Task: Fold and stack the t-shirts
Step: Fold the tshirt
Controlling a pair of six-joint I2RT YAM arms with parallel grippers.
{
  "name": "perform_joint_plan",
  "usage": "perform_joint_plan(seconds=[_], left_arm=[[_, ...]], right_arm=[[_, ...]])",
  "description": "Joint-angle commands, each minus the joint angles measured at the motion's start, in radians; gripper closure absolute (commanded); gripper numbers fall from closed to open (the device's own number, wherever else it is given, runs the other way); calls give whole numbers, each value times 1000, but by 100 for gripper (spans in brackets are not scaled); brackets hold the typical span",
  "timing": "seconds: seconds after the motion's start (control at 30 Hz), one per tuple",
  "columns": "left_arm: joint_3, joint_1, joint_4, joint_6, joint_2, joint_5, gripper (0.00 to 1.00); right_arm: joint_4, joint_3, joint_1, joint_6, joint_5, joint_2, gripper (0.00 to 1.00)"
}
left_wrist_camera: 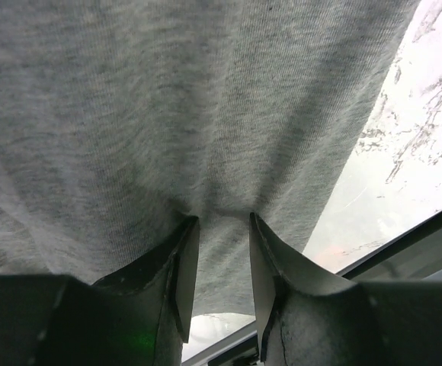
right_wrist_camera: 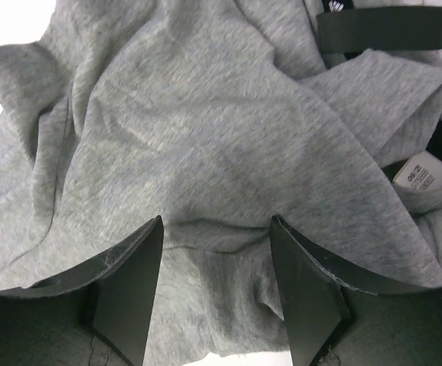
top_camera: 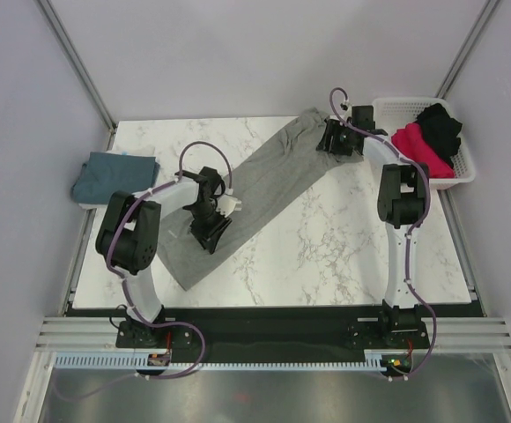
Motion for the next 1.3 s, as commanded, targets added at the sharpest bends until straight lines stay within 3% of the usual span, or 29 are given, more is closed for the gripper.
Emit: perform_joint_plan(seconds=[0.0,0.33,0.73,1.27], left_arm=[[7,-34,26,-42,39,44,59],[-7,-249,23,-77,56,102,59],[36,-563,26,-107,73,135,58],[274,-763,19,-125,245,151,58]], right_arm=[[30,54,9,-8,39,44,34],[69,187,19,21,32,146,32],[127,231,71,76,38,188,29],[168,227,102,82,41,168,29]])
